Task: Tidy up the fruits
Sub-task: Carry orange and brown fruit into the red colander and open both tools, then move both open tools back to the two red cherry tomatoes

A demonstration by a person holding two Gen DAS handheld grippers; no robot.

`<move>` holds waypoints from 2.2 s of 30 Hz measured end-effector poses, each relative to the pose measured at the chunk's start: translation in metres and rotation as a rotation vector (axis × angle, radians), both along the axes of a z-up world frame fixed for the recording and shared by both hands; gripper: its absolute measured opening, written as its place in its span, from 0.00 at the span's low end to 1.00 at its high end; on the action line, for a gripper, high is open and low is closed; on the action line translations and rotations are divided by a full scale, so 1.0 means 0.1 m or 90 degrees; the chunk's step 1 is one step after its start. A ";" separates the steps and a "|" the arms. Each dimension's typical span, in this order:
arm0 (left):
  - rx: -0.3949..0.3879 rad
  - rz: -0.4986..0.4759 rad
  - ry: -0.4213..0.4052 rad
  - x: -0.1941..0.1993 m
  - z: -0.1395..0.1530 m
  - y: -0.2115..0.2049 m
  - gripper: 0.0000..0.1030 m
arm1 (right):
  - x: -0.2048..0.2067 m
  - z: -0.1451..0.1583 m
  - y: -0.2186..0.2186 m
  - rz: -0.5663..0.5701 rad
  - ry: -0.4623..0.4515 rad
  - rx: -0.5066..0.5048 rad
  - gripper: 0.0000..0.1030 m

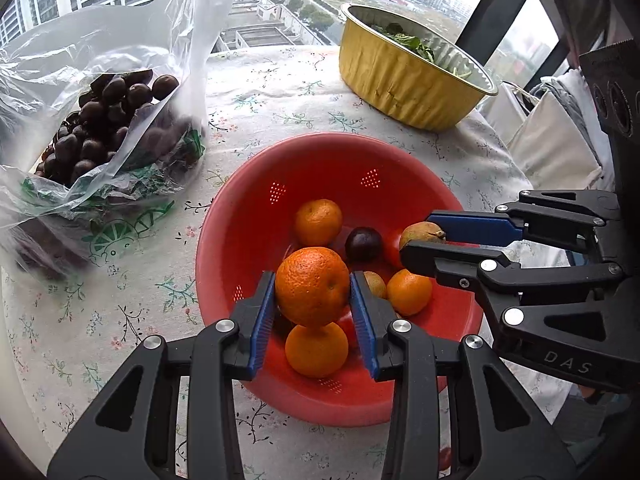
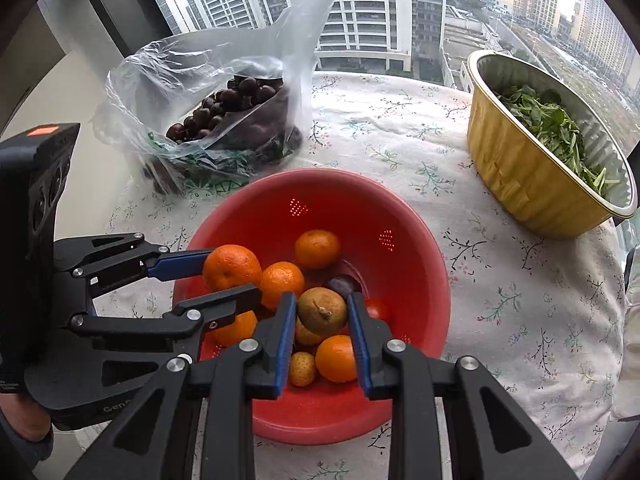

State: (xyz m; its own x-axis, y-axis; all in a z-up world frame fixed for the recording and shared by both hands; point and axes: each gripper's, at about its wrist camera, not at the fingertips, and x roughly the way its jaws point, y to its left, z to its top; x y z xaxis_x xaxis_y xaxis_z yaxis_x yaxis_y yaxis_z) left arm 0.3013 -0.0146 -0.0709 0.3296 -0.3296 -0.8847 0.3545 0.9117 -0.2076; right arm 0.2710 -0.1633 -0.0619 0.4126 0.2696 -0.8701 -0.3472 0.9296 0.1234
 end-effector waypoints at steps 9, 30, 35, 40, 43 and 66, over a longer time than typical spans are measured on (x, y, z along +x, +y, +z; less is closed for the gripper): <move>0.007 0.009 0.010 0.02 -0.14 0.00 0.33 | 0.07 -0.17 0.04 -0.002 0.020 -0.020 0.28; 0.014 0.022 0.012 0.02 -0.09 0.01 0.42 | 0.13 -0.32 0.01 -0.023 0.038 -0.028 0.28; 0.009 0.030 0.000 -0.04 0.00 0.06 0.54 | 0.10 -0.29 -0.05 -0.034 0.037 -0.025 0.35; -0.004 0.040 -0.021 -0.18 0.16 0.11 0.67 | 0.01 -0.20 -0.08 -0.038 0.024 -0.017 0.42; -0.018 0.050 -0.030 -0.31 0.27 0.16 0.75 | -0.10 -0.10 -0.12 -0.042 0.008 -0.008 0.46; 0.078 -0.076 0.030 -2.19 -0.25 -0.01 1.00 | -1.99 -0.73 -0.44 -0.102 0.109 -0.025 0.63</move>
State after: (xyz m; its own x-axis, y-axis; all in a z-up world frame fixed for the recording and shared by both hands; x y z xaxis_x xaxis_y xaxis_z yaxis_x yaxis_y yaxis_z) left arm 0.0821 -0.0160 -0.0963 0.2522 -0.2521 -0.9343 0.4538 0.8835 -0.1159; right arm 0.0716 -0.2076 -0.1346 0.2932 0.1767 -0.9396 -0.1726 0.9764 0.1298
